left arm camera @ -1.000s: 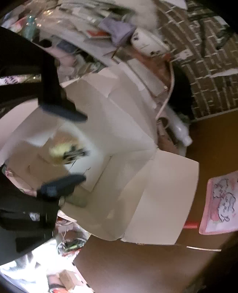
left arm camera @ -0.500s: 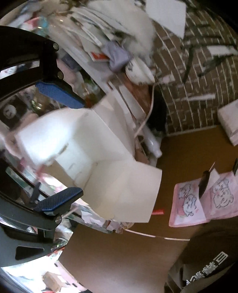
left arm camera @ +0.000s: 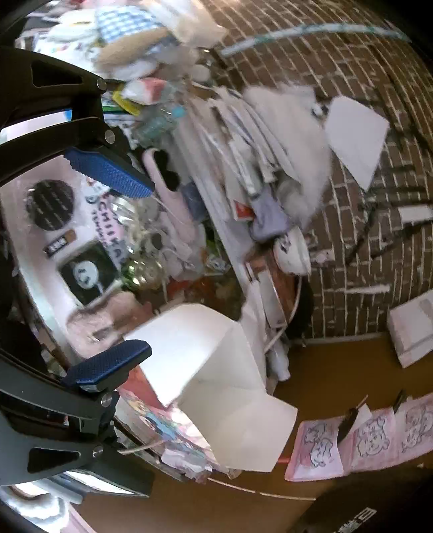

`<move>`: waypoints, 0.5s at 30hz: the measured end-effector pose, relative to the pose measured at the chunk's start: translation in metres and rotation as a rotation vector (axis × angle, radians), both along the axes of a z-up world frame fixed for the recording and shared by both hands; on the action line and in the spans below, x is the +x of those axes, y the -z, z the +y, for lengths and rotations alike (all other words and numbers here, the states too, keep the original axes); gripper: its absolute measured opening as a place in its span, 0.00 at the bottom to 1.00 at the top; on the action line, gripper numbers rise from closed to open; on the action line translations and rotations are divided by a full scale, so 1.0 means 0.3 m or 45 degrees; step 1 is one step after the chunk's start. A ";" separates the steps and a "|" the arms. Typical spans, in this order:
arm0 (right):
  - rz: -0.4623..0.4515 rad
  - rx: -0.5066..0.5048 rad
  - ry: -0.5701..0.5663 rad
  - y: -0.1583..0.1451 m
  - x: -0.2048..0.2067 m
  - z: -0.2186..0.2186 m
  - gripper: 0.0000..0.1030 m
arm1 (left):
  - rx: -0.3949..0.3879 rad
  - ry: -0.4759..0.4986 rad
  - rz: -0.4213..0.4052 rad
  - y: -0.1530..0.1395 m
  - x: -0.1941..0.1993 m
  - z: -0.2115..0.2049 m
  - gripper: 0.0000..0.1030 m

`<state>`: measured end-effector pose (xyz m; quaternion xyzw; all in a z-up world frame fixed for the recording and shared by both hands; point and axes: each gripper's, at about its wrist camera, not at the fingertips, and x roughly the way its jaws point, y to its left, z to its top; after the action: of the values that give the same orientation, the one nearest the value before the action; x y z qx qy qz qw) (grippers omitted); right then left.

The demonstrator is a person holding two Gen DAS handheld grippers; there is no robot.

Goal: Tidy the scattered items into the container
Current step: 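Withdraw the left gripper while the right gripper reaches for the pink tube, then grasp the pink tube with the right gripper and lift it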

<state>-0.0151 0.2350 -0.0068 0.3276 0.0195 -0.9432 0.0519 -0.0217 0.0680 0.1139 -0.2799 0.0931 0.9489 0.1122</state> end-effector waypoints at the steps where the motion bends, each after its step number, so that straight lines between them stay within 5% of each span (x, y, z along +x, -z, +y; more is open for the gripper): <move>1: 0.000 0.007 -0.004 0.004 0.000 -0.005 0.34 | 0.016 -0.005 -0.012 0.015 0.002 -0.014 0.83; 6: 0.016 -0.004 -0.032 0.012 0.007 -0.017 0.15 | 0.061 -0.023 -0.055 0.069 0.001 -0.039 0.83; 15: 0.031 -0.005 -0.054 0.016 -0.002 -0.057 0.15 | 0.102 0.002 -0.100 0.115 -0.007 -0.038 0.83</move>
<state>-0.0158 0.2180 -0.0116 0.3155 0.0252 -0.9458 0.0724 -0.0238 0.0567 0.0795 -0.3120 0.0507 0.9401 0.1279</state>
